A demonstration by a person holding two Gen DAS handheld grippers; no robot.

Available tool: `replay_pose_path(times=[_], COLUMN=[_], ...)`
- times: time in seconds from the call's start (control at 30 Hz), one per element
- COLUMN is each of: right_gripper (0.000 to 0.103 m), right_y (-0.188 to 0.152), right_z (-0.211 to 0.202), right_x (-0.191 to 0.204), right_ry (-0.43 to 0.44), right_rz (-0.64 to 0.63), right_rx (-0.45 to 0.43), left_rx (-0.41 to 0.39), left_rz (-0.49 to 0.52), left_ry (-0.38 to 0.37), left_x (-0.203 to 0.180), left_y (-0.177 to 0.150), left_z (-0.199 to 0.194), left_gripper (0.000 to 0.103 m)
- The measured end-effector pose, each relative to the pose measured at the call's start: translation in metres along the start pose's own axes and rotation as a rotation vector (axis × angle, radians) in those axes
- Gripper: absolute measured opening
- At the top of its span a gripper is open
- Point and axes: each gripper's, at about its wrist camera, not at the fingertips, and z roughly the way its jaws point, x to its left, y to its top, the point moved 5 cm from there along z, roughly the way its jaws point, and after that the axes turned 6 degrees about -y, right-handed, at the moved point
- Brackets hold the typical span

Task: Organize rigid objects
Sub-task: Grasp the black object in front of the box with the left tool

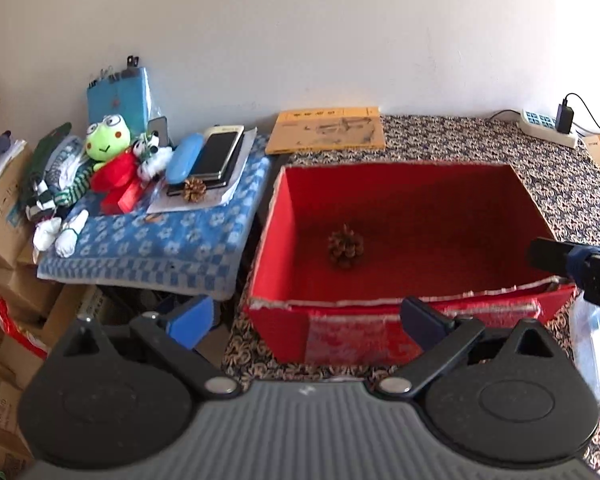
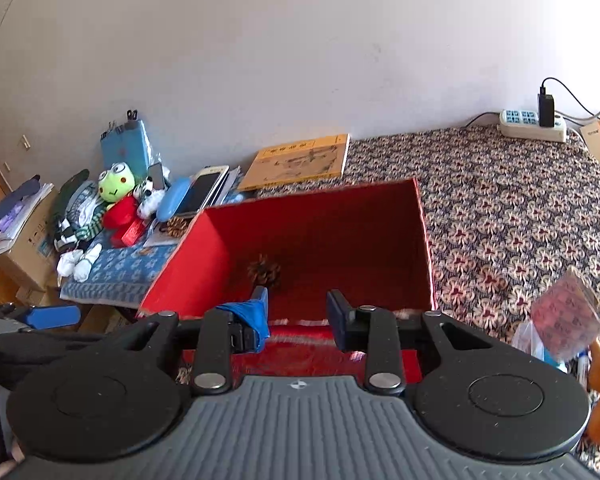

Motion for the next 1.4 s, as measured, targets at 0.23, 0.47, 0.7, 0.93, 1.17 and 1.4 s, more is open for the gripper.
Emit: replay_pose_path(times=[0.23,0.47,0.7,0.93,1.17,1.4], right_gripper=[0.015,0.015,0.014,0.012,0.01,0.009], right_y=[-0.022,-0.046,-0.076,-0.104,-0.127,-0.14], right_z=[-0.005,-0.001,0.007,0.018,0.027,0.04], right_x=[0.006,0.006,-0.008,-0.022,-0.029,-0.034], right_ry=[0.011,0.018,0.015,0.048,0.09,0.13], right_rz=[0.001,0.007,0.022,0.1,0.163,0.196], right_rx=[0.071,0.157,0.264,0.391,0.489,0.548], left_rx=[0.048,0.079,0.121,0.173,0.244,0.293], left_rz=[-0.004,0.007,0.027,0.052,0.092,0.099], left_ry=[-0.013,-0.006,-0.075,-0.273,-0.477,-0.554], left_x=[0.001,0.001,0.002,-0.016,-0.056,-0.076], left_y=[-0.018,-0.031,-0.061,-0.099,-0.128,-0.145], left_z=[-0.005,-0.008,-0.006,-0.008,0.004,0.025], left_gripper=[0.099,0.095,0.092,0.086,0.088,0.095])
